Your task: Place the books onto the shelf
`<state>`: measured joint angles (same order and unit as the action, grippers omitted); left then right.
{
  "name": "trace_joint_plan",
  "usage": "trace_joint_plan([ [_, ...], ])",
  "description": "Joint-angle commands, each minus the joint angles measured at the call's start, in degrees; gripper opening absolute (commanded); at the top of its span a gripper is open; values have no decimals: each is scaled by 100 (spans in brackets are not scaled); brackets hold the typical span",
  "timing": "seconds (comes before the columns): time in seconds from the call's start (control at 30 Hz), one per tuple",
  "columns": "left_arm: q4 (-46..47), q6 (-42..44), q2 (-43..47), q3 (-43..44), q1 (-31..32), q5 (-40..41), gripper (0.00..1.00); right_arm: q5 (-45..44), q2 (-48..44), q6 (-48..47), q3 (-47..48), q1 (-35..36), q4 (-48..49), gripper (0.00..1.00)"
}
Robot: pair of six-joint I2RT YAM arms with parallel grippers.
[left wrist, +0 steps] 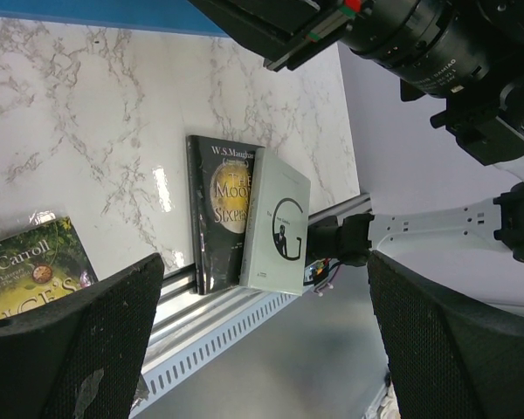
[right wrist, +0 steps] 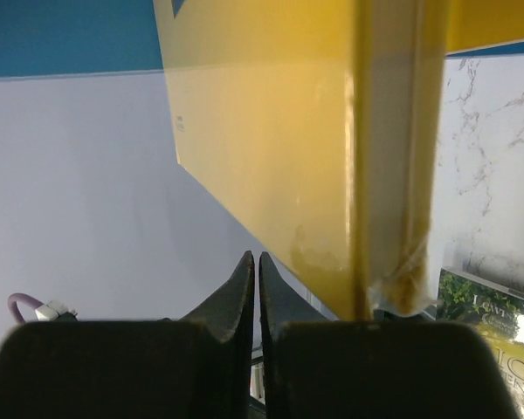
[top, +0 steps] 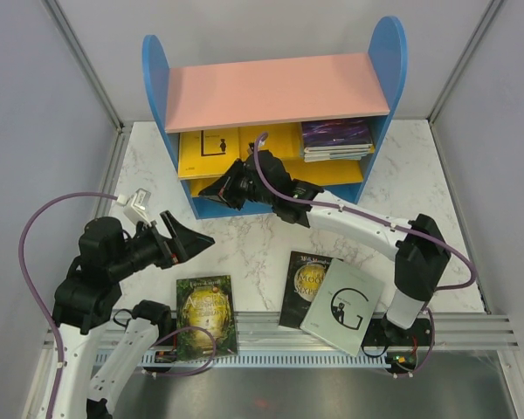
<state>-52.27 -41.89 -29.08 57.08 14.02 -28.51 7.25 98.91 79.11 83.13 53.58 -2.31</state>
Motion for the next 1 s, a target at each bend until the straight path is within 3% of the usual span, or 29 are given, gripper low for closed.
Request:
trace_joint_plan([
  [0.0,-116,225,-115,260,13,74,99,31,198,34,440,-102,37,5],
  [0.4,-196,471,-335,392,22,135,99,216,883,421,994,-269,187,4],
  [0.67,-248,533,-467,418,22,276,100,436,472,-18,679,-234,187,7],
  [0.73,-292,568,-493,436,22,381,100,401,68,-202,310,-147,178,13],
  [0.8,-380,603,-511,436,13,486,100,383,-379,-518,-93,-15,99,28],
  [0.83,-415,620,-520,427,22,617,100,348,-529,-641,-226,38,55,45],
  [0.93,-766,638,-651,409,22,1047,100,374,-1022,-1028,-762,292,-182,61],
  [0.97,-871,638,-704,366,22,1163,100,426,-1119,-1108,-903,337,-357,71],
])
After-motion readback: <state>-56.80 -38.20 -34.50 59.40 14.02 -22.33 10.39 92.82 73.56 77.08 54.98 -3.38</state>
